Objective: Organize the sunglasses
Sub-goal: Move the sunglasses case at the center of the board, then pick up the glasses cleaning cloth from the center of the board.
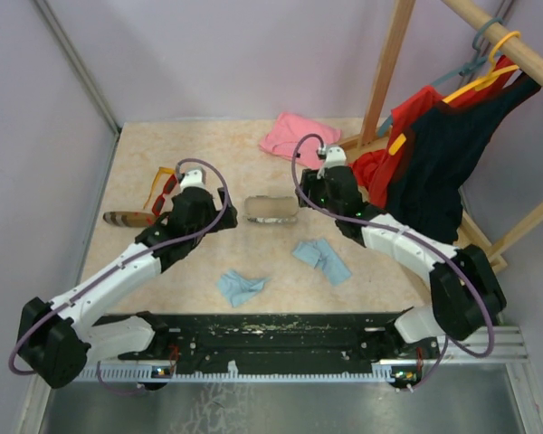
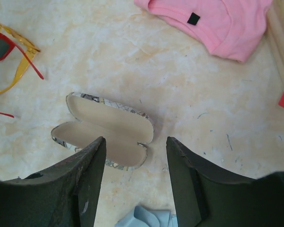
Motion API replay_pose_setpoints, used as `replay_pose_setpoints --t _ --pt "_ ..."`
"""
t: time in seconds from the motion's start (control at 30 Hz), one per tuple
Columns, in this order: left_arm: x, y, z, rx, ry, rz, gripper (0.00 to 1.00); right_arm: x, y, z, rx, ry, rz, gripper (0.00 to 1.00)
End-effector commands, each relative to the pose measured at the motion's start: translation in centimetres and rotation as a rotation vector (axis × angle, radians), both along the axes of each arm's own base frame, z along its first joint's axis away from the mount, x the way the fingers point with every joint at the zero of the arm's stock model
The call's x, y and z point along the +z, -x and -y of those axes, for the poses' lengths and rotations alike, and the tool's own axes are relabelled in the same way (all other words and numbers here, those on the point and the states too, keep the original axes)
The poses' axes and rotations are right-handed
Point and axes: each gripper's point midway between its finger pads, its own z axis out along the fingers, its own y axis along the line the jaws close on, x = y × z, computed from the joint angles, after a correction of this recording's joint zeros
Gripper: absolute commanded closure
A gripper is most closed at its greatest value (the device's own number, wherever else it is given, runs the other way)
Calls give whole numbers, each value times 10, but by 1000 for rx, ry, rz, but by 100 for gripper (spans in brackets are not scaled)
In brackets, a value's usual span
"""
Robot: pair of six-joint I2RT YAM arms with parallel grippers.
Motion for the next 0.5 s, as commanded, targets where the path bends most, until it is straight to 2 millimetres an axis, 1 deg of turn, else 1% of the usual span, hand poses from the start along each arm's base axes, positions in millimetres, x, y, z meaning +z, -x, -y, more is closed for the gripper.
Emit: replay_pose_setpoints --t 0.0,0.07,0.17,0.23,0.3,0.33,0.47 --pt "8 -9 9 -49 -8 -71 1 10 16 24 -111 -64 -30 45" --pt "14 -15 10 -15 -9 -98 1 7 25 36 -169 -81 -47 44" --pt "25 -25 11 -3 -16 -109 1 6 42 46 -186 -113 -63 41" --pt "27 -30 11 -7 -17 -130 0 8 53 49 -178 -134 -68 40" --pt "27 -35 5 10 -37 -137 1 6 64 54 -173 -141 -74 38" --pt "27 -37 1 28 -48 -130 1 9 69 57 -178 -153 -65 37" --pt "25 -45 -18 102 -90 -104 0 6 88 67 -168 -170 -40 37"
